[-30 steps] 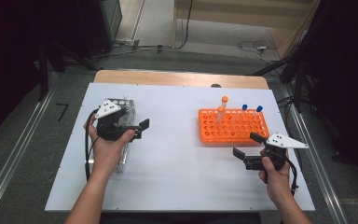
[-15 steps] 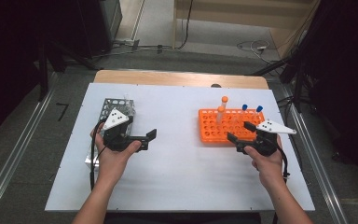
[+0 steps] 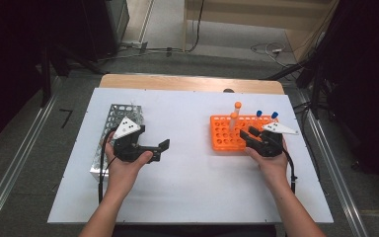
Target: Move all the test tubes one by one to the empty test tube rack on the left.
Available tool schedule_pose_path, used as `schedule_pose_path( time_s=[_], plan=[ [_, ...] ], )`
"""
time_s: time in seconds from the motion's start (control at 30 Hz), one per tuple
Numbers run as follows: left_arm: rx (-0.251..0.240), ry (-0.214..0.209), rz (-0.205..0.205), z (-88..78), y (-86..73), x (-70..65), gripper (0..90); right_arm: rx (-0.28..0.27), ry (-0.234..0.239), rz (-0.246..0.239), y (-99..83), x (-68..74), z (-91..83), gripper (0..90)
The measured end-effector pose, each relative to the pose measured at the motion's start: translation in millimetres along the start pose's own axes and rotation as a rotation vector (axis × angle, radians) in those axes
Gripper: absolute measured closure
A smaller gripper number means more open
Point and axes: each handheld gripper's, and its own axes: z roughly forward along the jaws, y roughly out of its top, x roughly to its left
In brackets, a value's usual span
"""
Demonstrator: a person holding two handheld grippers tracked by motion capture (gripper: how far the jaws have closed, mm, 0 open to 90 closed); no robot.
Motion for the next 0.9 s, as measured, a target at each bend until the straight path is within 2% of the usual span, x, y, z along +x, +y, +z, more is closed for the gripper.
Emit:
schedule_pose_path(
  time_s=[0.03, 0.1, 0.17, 0.6, 0.9],
  plan=[
    [-0.001, -0.004, -0.001, 0.2, -0.1, -0.7, 0.0, -0.002, 0.003, 0.000, -1.3, 0.1, 1.6, 56.6],
    [-0.003, -0.008, -0.003, 0.3, -0.4, -1.9, 0.0, 0.013, -0.020, -0.022, -2.9, 0.9, 5.2, 59.1],
    [-0.005, -0.006, -0.002, -0.2, -0.4, -2.3, 0.0, 0.015, -0.019, -0.012, -4.4, 0.3, 6.6, 59.9],
    [0.004, -0.017, 0.003, 1.1, -3.3, -4.3, 0.0, -0.023, -0.057, -0.059, -15.7, 0.1, 9.1, 70.0],
    [0.009, -0.029, 0.002, 3.0, -5.2, -6.9, 0.5, -0.035, -0.055, -0.055, -16.9, -2.7, 8.8, 74.1]
  ],
)
